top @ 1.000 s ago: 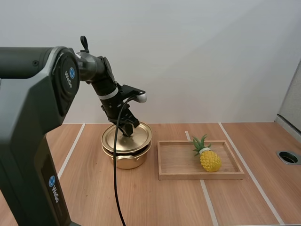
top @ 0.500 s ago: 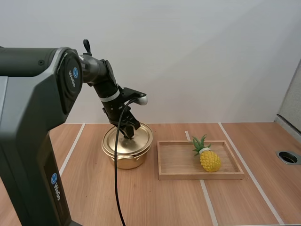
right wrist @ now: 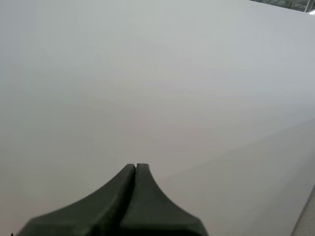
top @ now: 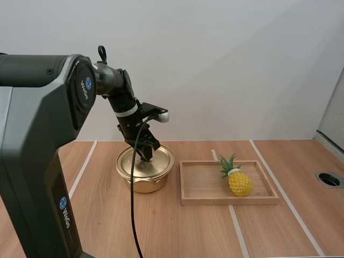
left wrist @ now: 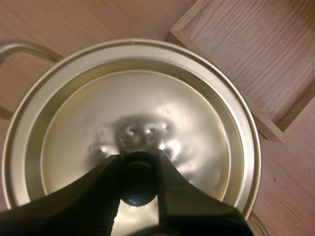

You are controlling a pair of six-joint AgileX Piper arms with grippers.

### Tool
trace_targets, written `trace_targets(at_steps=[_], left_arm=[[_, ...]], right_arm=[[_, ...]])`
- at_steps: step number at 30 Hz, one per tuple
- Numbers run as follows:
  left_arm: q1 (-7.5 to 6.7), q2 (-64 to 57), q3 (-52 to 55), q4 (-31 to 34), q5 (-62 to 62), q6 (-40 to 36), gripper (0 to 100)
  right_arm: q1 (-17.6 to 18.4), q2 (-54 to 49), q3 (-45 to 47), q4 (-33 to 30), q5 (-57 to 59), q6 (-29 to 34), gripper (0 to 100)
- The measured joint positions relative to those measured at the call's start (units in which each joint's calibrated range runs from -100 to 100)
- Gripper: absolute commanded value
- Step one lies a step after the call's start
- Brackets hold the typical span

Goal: Open the pot, put the grape inside, and close it

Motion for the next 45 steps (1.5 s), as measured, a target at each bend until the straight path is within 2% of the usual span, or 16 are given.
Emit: trace_targets(at_steps=[7, 9, 10, 11, 14, 37, 39, 41, 45], left_arm=[[0.0, 0.0, 0.0, 0.0, 0.0, -0.2, 0], [0.0, 0.0, 0.0, 0.0, 0.0, -0.2, 9], [0.0, 0.0, 0.0, 0.0, 0.0, -0.2, 20], [0.0, 0.0, 0.0, 0.0, 0.0, -0.3, 36], [0.0, 0.3, 0.0, 0.0, 0.1, -1.1, 100], [0.17, -1.3, -1.3, 4.8, 0.9, -4.3, 100], [0.17, -5.7, -4.3, 5.7, 1.8, -4.9, 100], [0.17, -15.5, -11.6, 6.0, 2.9, -5.3, 100], [0.17, -22.6, -18.1, 6.0, 4.4, -5.6, 100]], right_arm=[[0.0, 0.0, 0.0, 0.0, 0.0, 0.0, 0], [0.0, 0.0, 0.0, 0.0, 0.0, 0.0, 0], [0.0, 0.0, 0.0, 0.0, 0.0, 0.0, 0], [0.0, 0.0, 0.0, 0.0, 0.0, 0.0, 0], [0.0, 0.0, 0.0, 0.0, 0.0, 0.0, 0], [0.0, 0.0, 0.0, 0.0, 0.2, 0.0, 0], [0.0, 0.0, 0.0, 0.0, 0.2, 0.0, 0], [0.0, 0.0, 0.0, 0.0, 0.2, 0.0, 0], [0.0, 0.0, 0.0, 0.0, 0.2, 0.0, 0]])
